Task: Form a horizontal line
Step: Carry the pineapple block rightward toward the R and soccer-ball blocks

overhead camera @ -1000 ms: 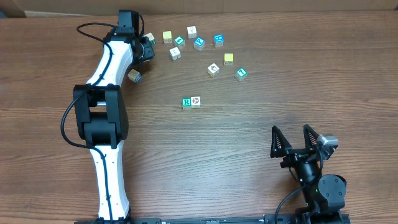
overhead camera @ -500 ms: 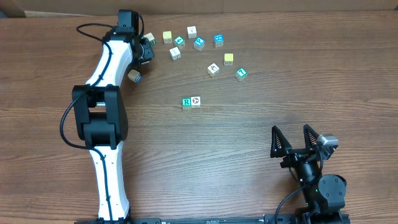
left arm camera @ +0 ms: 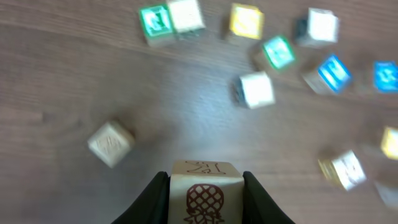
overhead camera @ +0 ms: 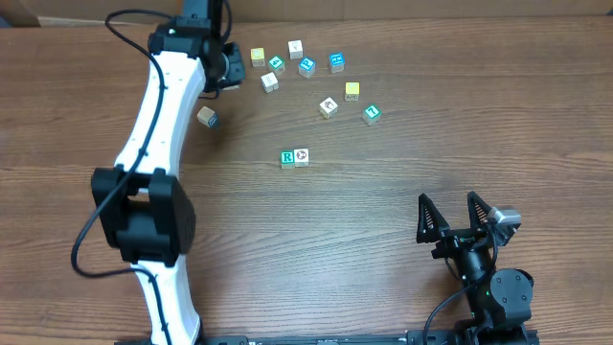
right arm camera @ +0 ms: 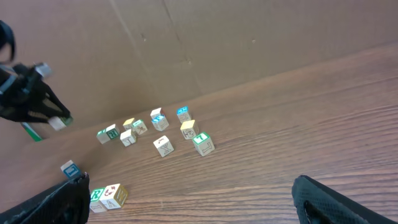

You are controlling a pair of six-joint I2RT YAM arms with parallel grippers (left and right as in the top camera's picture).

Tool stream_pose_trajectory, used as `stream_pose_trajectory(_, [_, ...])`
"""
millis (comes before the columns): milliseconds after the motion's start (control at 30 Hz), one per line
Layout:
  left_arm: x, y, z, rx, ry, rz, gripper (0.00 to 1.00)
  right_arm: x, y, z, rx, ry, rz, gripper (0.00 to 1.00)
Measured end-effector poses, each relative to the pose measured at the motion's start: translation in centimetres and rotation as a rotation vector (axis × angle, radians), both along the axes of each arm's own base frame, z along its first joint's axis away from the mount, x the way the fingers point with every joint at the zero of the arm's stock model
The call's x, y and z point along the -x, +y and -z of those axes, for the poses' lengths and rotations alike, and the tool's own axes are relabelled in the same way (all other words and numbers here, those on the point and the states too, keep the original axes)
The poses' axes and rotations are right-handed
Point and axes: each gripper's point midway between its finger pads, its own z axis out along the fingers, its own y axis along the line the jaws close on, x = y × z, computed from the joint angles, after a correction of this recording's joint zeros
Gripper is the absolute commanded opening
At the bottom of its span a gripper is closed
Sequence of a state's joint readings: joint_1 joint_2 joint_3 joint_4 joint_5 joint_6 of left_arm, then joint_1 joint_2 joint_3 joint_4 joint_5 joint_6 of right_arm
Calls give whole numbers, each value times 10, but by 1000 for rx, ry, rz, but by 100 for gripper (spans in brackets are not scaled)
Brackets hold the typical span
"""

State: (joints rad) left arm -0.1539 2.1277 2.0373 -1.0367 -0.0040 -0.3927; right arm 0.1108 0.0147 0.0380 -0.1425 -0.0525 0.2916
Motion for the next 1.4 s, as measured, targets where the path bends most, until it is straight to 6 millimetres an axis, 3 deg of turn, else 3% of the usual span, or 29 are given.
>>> stream_pose_trajectory(167, [34, -48, -4, -14, 68, 107, 20, 0, 0, 0, 0, 0, 0, 100])
stream_pose_trajectory(433, [68, -130, -2, -27, 83, 218, 19, 0, 0, 0, 0, 0, 0, 100])
stream_pose_trajectory(600, [86, -162, 6, -42, 83, 209, 17, 0, 0, 0, 0, 0, 0, 100])
stream_pose_trajectory(867, [104, -184, 49, -66, 87, 156, 15, 0, 0, 0, 0, 0, 0, 100])
stream_pose_trajectory(1400, [105, -175, 101, -84, 68, 116, 13, 0, 0, 0, 0, 0, 0, 100])
